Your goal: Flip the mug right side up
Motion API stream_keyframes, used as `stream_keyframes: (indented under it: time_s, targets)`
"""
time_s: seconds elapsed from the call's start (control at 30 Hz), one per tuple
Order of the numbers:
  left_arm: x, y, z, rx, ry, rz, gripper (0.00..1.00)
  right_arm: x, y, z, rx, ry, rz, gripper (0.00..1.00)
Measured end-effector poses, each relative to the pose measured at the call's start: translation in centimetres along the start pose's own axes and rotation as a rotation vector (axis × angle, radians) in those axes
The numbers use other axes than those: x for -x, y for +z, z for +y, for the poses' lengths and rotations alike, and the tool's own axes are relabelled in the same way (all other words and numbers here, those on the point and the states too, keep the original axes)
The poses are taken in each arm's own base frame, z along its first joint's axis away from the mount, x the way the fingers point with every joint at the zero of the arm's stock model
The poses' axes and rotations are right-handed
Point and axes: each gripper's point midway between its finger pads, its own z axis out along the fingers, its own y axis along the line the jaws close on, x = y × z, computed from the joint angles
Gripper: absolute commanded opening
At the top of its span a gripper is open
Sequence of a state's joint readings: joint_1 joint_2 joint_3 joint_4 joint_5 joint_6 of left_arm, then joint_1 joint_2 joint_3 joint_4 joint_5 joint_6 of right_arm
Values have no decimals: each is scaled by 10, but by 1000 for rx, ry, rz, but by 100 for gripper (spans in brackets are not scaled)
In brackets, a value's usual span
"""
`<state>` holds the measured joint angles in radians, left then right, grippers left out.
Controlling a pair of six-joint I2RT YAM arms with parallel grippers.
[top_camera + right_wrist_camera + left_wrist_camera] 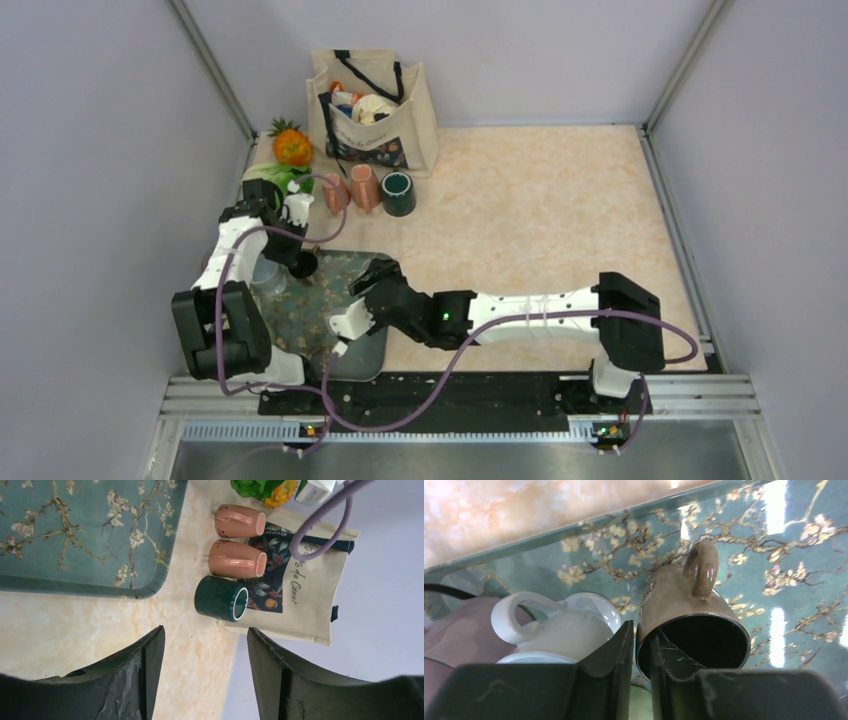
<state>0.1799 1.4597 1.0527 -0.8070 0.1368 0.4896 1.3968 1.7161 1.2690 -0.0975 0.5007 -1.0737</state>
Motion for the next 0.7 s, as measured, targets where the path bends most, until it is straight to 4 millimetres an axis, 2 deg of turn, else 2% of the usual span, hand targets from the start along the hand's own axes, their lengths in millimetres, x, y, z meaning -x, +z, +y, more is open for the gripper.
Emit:
stream_keyframes:
  time_s: [0.07,0.17,0.33,0.5,0.6,0.7]
  targets:
    - [-2,-2,5,9,1,1,55,-4,0,-2,-6,43,5,77]
    - [-6,-6,7,12,3,3,66,-19,0,-12,-27,137,24,84]
    - [2,-24,3,-7,18,-29,71,-58,-4,-39,-86,346,57,87]
    - [37,-50,-3,-57,45,-150,71,-95,-7,-63,-152,654,33,89]
    - [53,-59,-7,-84,28,-205,71,-114,0,-79,-206,876,-4,86]
    - [65,-64,-8,-97,-31,-241,72,-130,11,-95,-278,1093,-50,78]
